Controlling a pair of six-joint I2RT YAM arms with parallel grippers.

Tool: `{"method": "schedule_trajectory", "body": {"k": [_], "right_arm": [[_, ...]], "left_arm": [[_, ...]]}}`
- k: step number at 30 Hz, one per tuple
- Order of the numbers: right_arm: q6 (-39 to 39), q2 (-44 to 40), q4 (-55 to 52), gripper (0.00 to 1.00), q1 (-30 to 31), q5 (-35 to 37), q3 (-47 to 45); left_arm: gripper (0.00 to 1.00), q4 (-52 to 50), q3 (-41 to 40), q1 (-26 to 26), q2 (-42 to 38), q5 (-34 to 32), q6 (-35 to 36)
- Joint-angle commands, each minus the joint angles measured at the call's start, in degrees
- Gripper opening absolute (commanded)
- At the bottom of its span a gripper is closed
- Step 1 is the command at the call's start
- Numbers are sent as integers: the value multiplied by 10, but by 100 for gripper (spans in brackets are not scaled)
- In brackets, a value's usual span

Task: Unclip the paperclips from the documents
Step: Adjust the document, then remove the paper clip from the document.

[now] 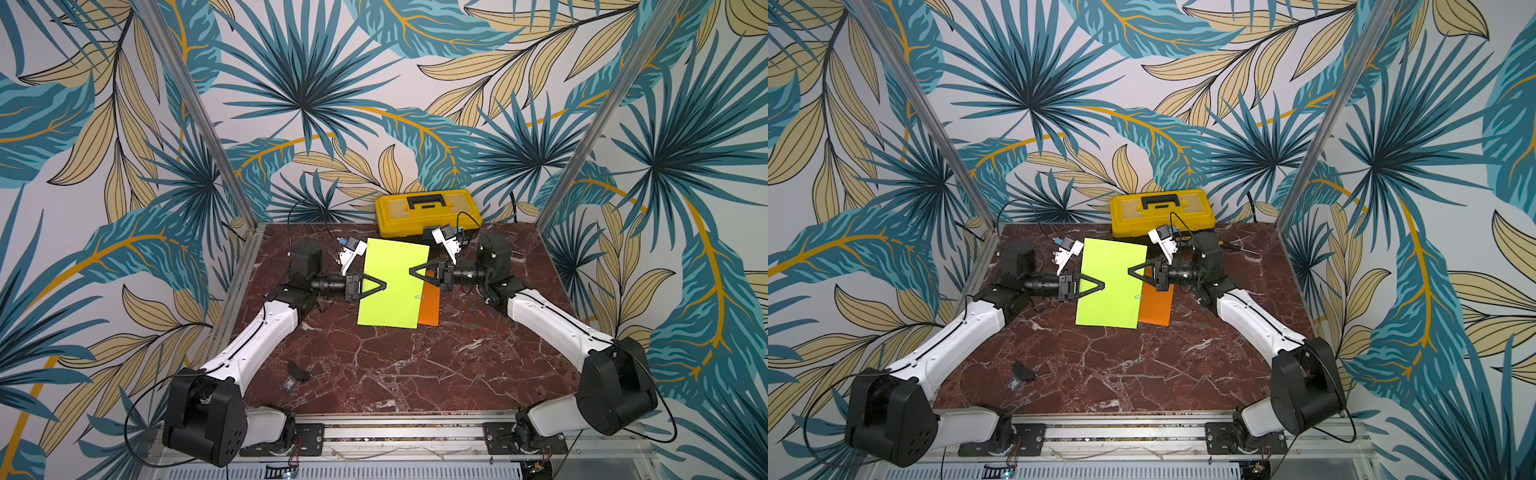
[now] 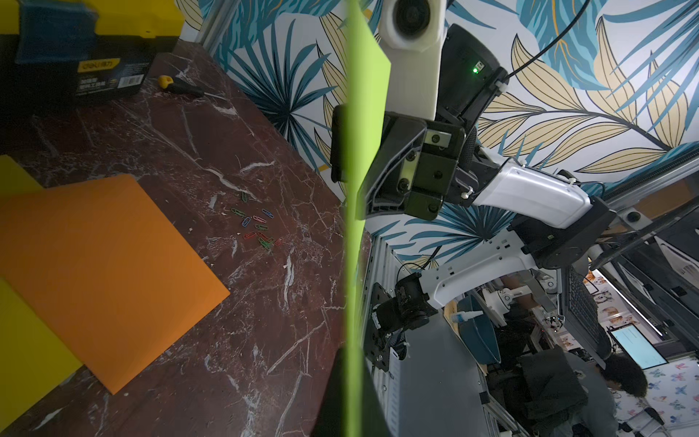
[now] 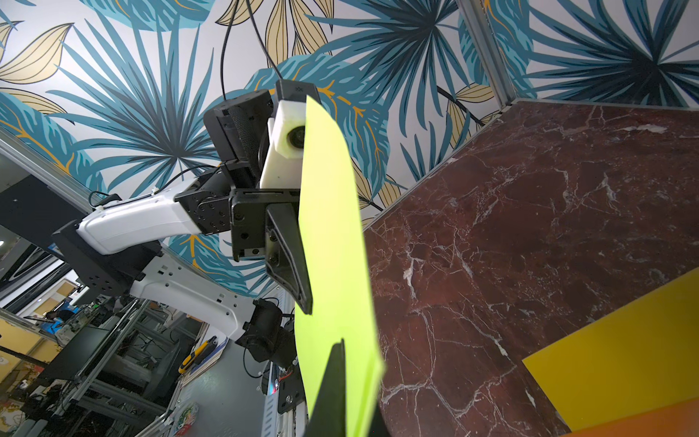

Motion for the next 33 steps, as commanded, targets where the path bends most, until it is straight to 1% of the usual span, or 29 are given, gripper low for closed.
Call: {"method": "schedule_trajectory", "body": {"k": [1, 3, 5, 6, 7, 9, 10, 12, 16, 23, 33], "right_arm": [[-5, -2, -2, 2, -2, 8, 11], [-4, -1, -4, 6, -2, 9, 11], [-7, -1, -10, 16, -2, 9, 11], [-10, 0, -16, 23, -2, 8, 11], [-14, 0, -22, 32, -3, 7, 11], [-21, 2, -32, 47, -2, 1, 8], [-24, 3, -37, 52, -3, -3, 5], [-33, 6, -50, 58, -2, -11, 0], [-36, 10, -52, 62, -2, -28, -17], [-49, 7, -64, 63, -2, -40, -37], [0, 33, 1, 63, -2, -66, -61]], "left_arm": [[0, 6, 0, 0, -8, -1, 5], [0, 6, -1, 1, -9, -2, 5], [0, 6, -1, 1, -11, -3, 6], [0, 6, 0, 0, -12, -3, 7], [0, 6, -1, 1, -13, -3, 8], [0, 6, 0, 1, -17, -3, 9], [0, 6, 1, 2, -18, -3, 10], [0, 6, 3, 3, -22, 0, 11], [0, 6, 6, 9, -25, 4, 10], [0, 6, 6, 12, -26, 6, 10], [0, 6, 12, 13, -25, 7, 9]]}}
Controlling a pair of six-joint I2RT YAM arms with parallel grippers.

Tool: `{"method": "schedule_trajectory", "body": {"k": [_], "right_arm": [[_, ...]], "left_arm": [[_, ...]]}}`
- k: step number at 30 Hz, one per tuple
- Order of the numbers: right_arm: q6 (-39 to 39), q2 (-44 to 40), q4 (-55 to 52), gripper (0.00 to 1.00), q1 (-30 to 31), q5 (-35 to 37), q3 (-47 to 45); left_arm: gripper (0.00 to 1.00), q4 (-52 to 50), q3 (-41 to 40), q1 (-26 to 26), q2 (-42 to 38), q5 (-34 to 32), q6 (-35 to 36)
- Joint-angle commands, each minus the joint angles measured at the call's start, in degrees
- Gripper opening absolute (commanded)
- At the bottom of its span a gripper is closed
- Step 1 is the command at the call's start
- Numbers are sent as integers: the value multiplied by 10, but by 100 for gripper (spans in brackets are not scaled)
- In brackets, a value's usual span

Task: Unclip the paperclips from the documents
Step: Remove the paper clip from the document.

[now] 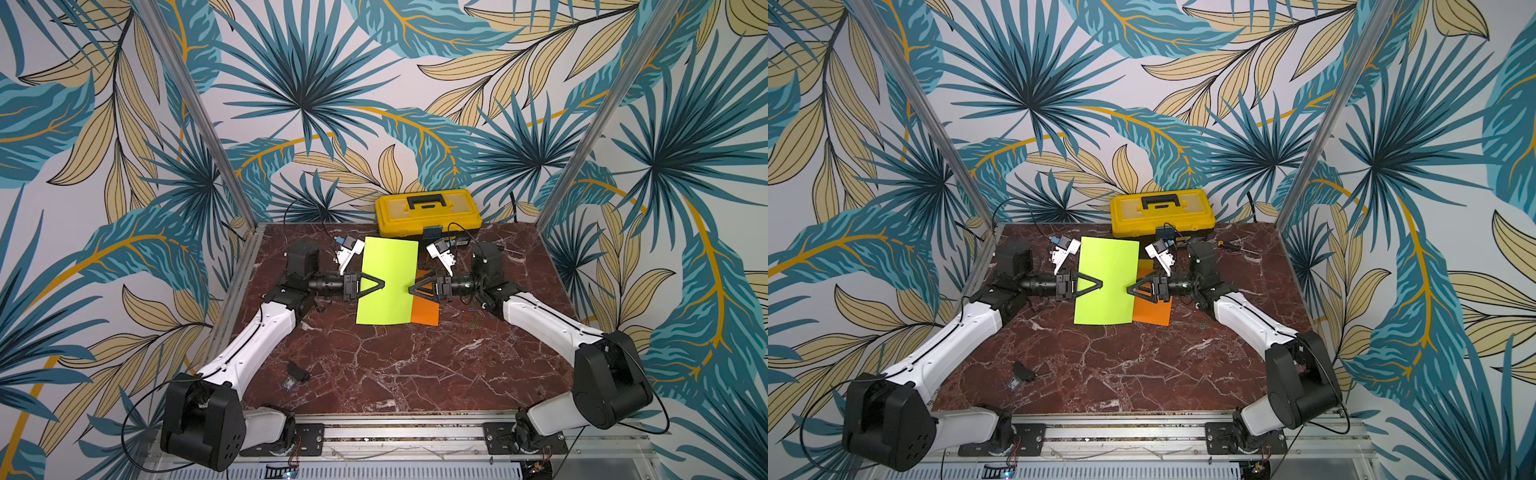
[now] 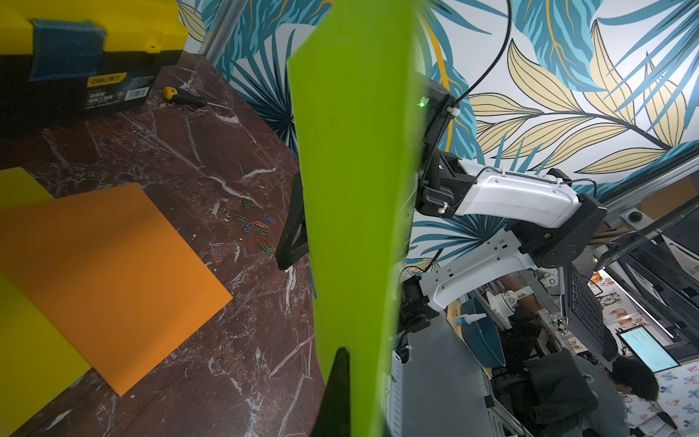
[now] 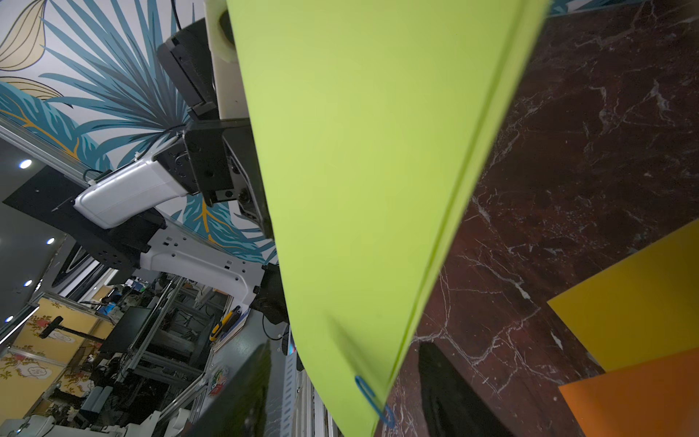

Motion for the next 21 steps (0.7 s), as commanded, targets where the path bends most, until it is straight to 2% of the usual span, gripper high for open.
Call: {"method": "schedule_trajectory", "body": {"k": [1, 7, 16, 21], "right_arm": [[30, 11, 46, 63, -1, -23, -20], [60, 6, 87, 61, -1, -35, -34], [64, -7, 75, 46, -1, -63, -33], [19, -22, 8, 38, -1, -63, -24]], "left_arm": [[0, 6, 12, 4, -13, 7, 8], [0, 6, 8, 6, -12, 7, 8], [0, 6, 2, 9, -12, 0, 11], [0, 6, 0, 11, -13, -3, 12]]}}
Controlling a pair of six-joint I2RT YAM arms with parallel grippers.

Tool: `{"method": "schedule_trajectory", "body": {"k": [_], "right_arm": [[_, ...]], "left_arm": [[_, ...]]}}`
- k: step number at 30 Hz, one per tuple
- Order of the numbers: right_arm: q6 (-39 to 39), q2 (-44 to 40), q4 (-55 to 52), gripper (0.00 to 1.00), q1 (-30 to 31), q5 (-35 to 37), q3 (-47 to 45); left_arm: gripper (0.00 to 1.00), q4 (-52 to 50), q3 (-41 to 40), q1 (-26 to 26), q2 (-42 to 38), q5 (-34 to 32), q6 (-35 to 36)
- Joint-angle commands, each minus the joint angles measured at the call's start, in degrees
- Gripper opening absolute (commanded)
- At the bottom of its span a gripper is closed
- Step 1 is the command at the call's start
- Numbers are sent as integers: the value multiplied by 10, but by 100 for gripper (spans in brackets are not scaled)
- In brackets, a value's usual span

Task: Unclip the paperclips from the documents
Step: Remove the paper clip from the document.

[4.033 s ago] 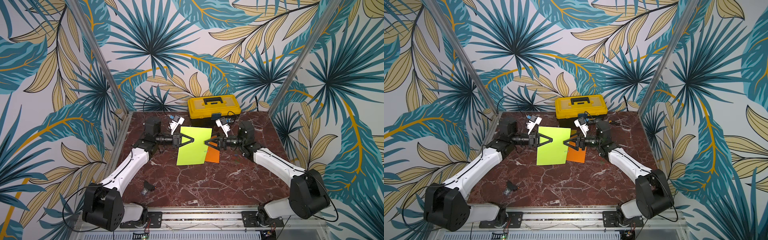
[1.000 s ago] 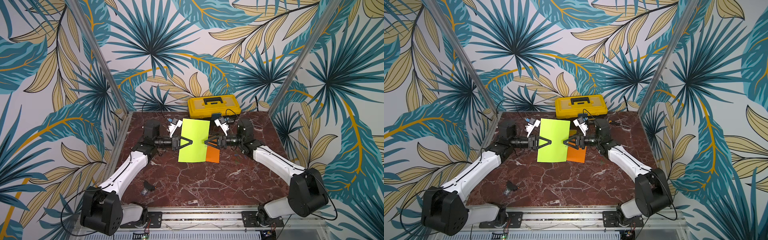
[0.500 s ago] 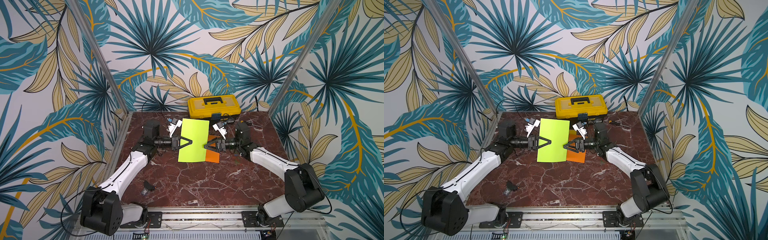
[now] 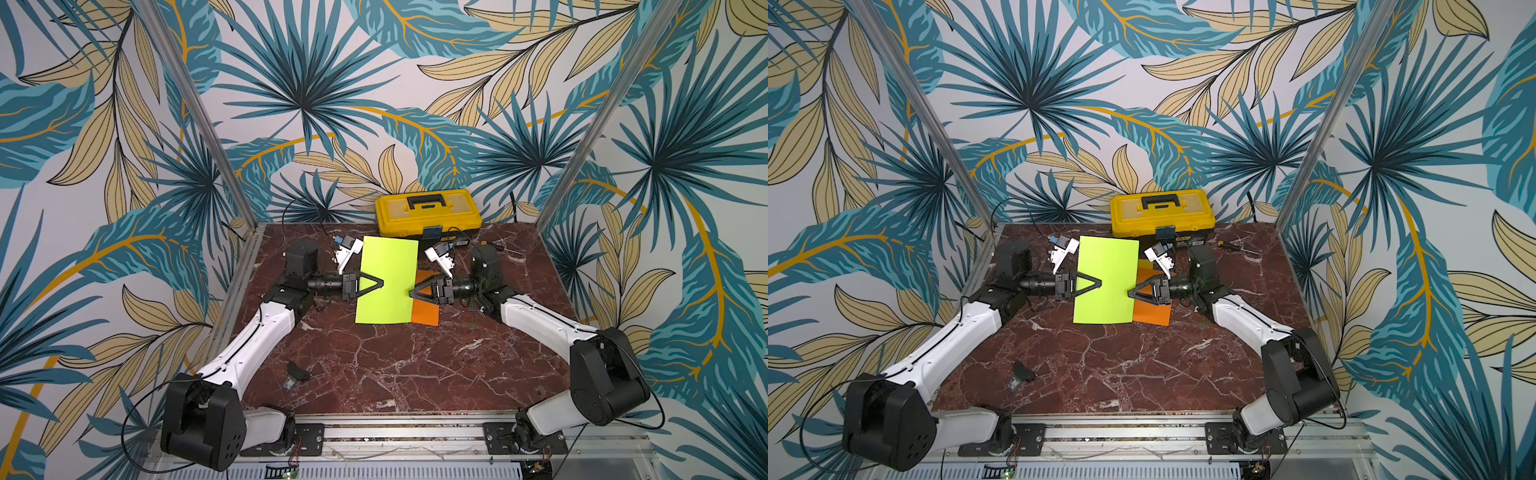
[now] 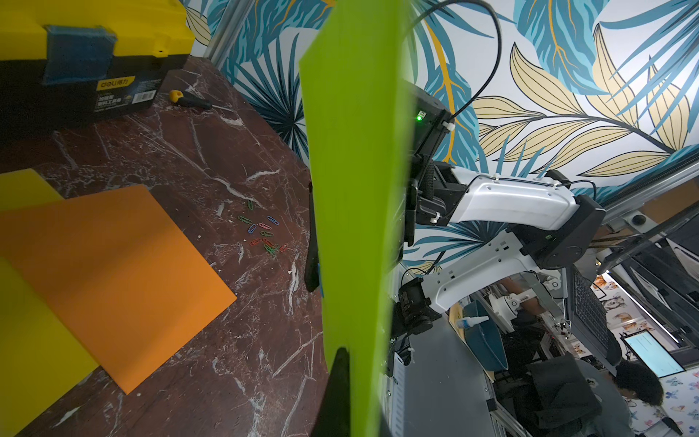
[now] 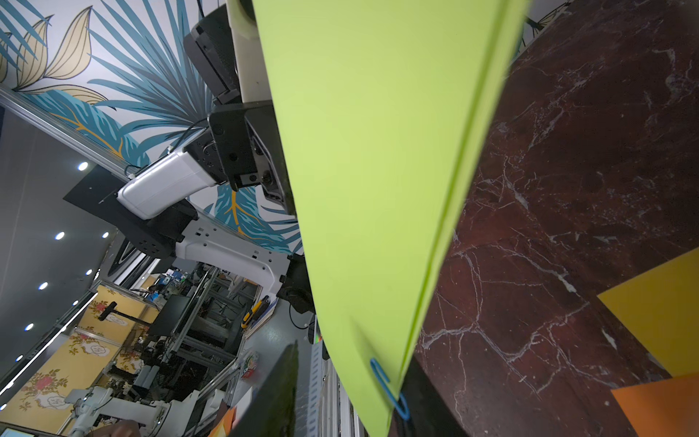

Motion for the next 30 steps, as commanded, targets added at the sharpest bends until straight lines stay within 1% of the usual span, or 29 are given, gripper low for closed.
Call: {"method": "schedule_trajectory", "body": {"k": [1, 6, 9, 12, 16, 25, 30], "right_arm": [[-43, -26, -57, 37, -1, -14, -1], [-91, -41, -126, 34, -2, -4, 12], [-106, -45, -145, 33, -2, 6, 16], [-106, -45, -145, 32, -3, 12, 18], [-104, -46, -143, 29, -5, 17, 21], [-86, -45, -117, 28, -13, 26, 22], [-84, -40, -117, 22, -13, 24, 25]], "left_arm": [[0, 6, -1, 6, -13, -1, 13], [0, 6, -5, 7, -14, 1, 13], [0, 6, -6, 8, -14, 3, 13], [0, 6, -6, 8, -15, 5, 13], [0, 6, -6, 8, -17, 7, 13], [0, 6, -11, 8, -19, 14, 11], [0, 6, -12, 8, -21, 13, 11]]}}
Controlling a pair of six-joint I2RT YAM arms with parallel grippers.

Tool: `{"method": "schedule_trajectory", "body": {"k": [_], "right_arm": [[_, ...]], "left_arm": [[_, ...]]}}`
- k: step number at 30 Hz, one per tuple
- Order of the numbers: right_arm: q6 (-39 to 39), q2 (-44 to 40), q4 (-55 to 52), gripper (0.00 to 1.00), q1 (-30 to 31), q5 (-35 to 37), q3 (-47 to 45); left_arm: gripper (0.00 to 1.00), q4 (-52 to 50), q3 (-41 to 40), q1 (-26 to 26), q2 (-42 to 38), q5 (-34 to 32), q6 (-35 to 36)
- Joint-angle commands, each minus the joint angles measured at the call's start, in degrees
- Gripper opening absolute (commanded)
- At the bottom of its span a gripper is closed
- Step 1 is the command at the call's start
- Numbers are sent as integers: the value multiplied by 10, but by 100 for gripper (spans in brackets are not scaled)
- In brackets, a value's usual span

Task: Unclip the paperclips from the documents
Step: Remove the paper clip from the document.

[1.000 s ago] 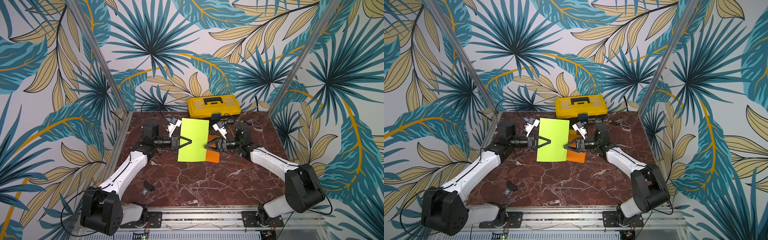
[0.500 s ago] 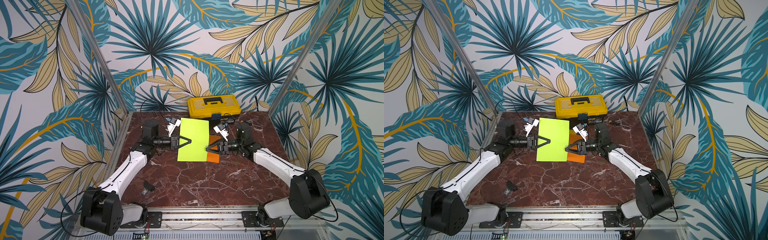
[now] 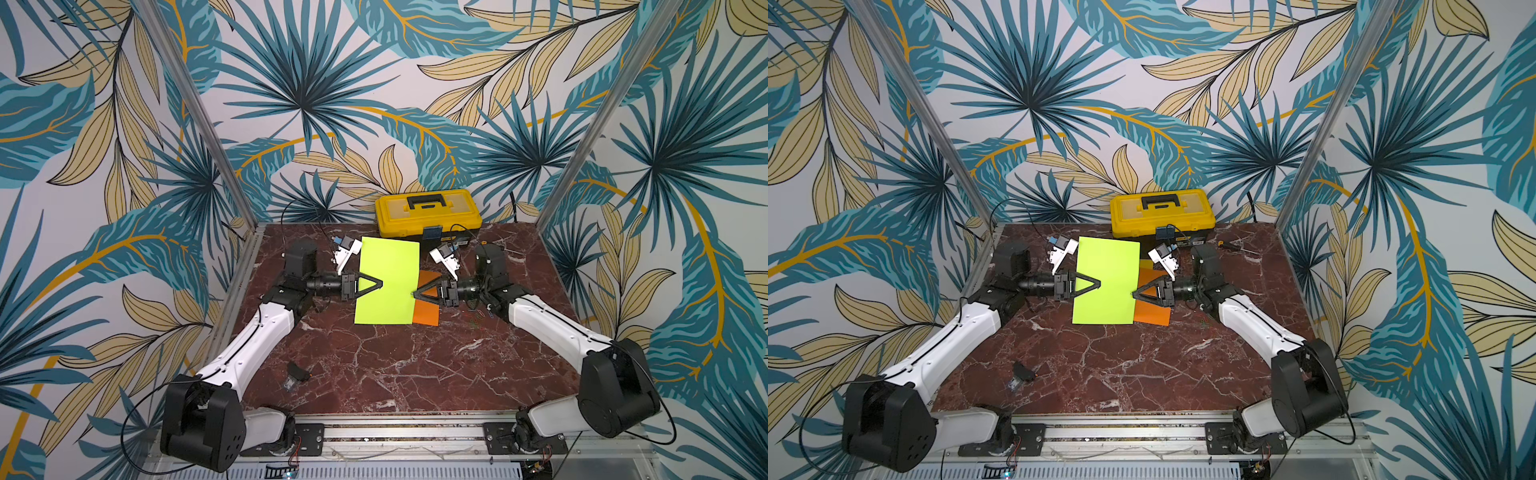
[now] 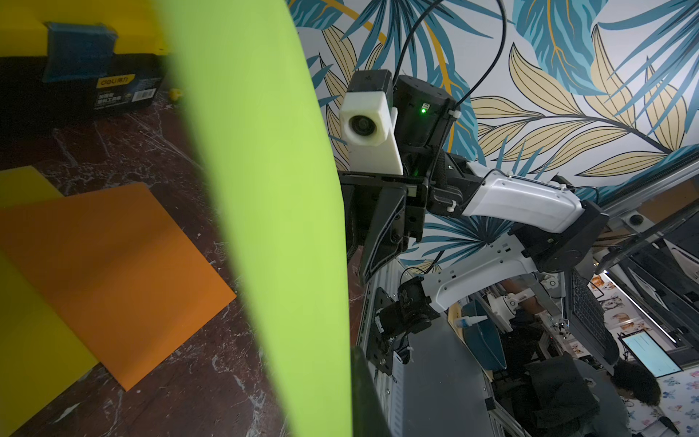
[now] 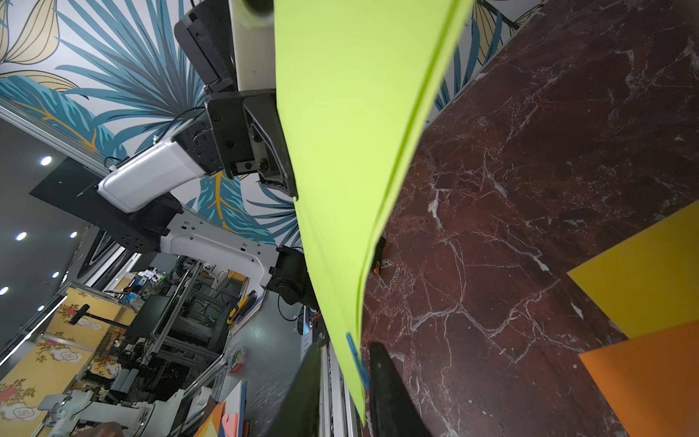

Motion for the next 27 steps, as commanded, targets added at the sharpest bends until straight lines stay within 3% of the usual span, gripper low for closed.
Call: {"method": "schedule_trajectory", "body": {"k": [1, 14, 27], "right_arm": [[2, -6, 11, 21, -2, 4, 8], [-19, -5, -21, 9, -4, 11, 13], [-29, -3, -41, 7, -5, 14, 14]], "left_arm": [[0, 6, -7, 5, -17, 7, 11], [0, 6, -12, 5, -19, 9, 13], [0, 6, -17, 6, -26, 4, 17]]}}
